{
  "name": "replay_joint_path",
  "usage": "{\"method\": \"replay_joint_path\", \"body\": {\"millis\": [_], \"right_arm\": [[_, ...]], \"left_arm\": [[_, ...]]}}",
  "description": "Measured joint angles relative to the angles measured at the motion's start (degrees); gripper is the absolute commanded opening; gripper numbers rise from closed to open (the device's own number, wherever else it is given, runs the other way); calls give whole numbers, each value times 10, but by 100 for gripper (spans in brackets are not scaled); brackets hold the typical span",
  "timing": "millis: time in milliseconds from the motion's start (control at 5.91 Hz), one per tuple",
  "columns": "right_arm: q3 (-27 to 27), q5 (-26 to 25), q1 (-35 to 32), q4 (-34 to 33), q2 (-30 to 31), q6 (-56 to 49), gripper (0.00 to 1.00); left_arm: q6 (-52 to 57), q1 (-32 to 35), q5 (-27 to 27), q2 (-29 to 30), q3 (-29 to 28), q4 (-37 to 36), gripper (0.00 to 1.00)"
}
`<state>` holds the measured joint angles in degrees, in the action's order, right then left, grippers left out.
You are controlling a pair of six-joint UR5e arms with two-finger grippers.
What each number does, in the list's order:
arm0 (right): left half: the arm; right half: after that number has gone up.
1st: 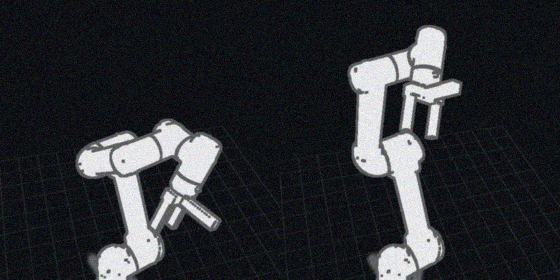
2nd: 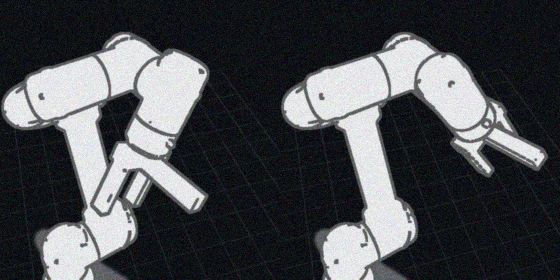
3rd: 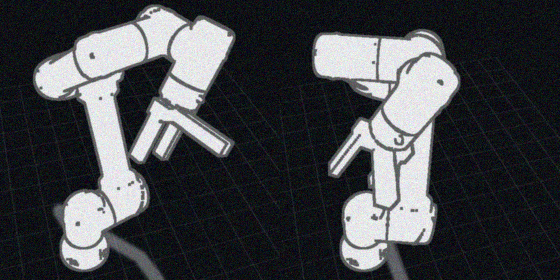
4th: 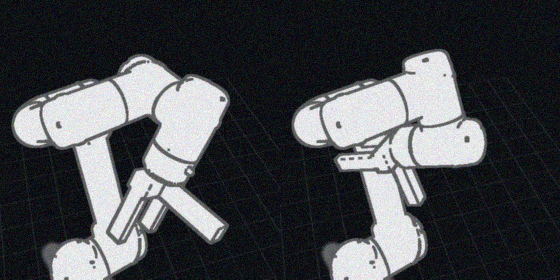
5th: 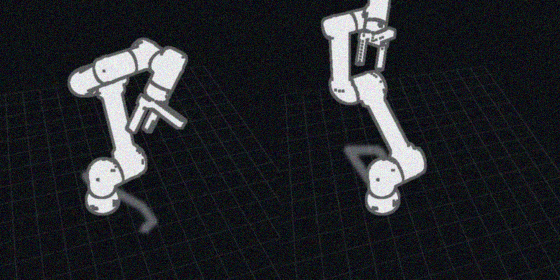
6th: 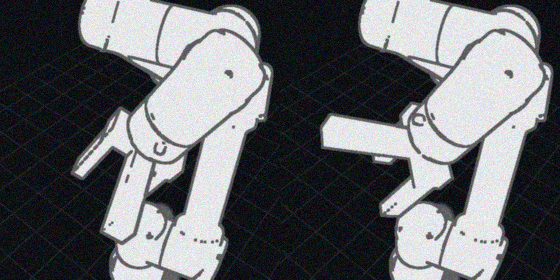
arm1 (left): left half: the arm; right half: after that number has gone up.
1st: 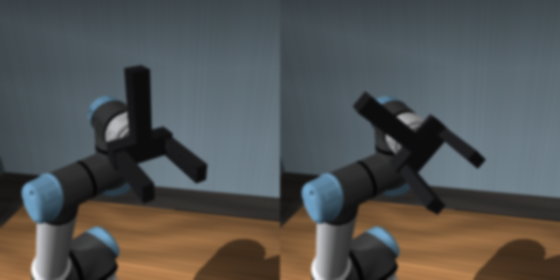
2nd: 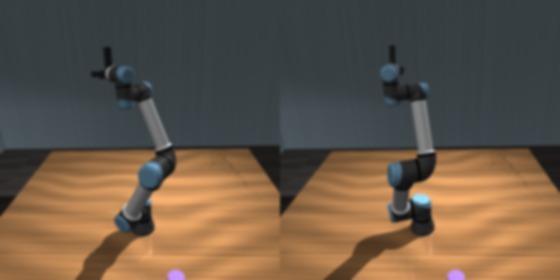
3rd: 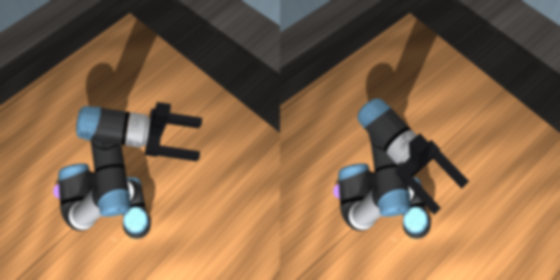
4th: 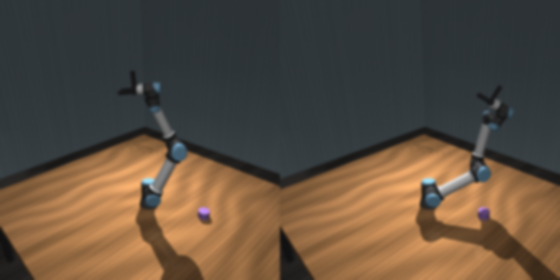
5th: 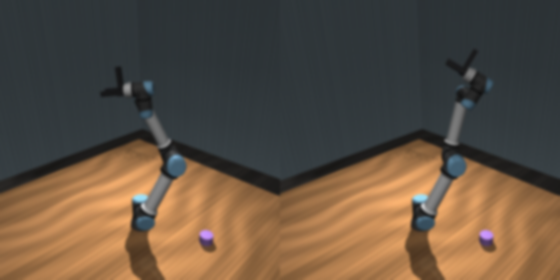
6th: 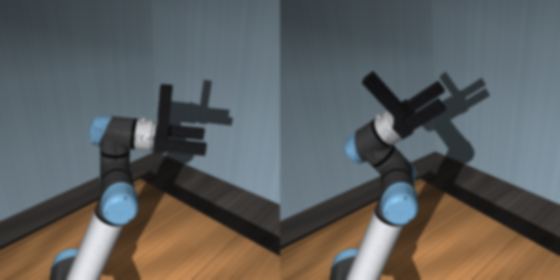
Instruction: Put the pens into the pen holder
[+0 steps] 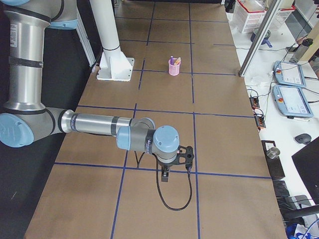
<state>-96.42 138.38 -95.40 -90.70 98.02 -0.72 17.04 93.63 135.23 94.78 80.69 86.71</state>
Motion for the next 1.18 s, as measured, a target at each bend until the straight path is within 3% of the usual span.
{"method": "replay_joint_path", "body": {"millis": [677, 1184], "right_arm": [[-3, 9, -1, 3, -4, 38, 100], [-3, 9, -1, 4, -4, 38, 100]], "left_arm": [[-16, 0, 1, 0, 2, 0, 100], [-36, -2, 0, -5, 42, -19, 100]]}}
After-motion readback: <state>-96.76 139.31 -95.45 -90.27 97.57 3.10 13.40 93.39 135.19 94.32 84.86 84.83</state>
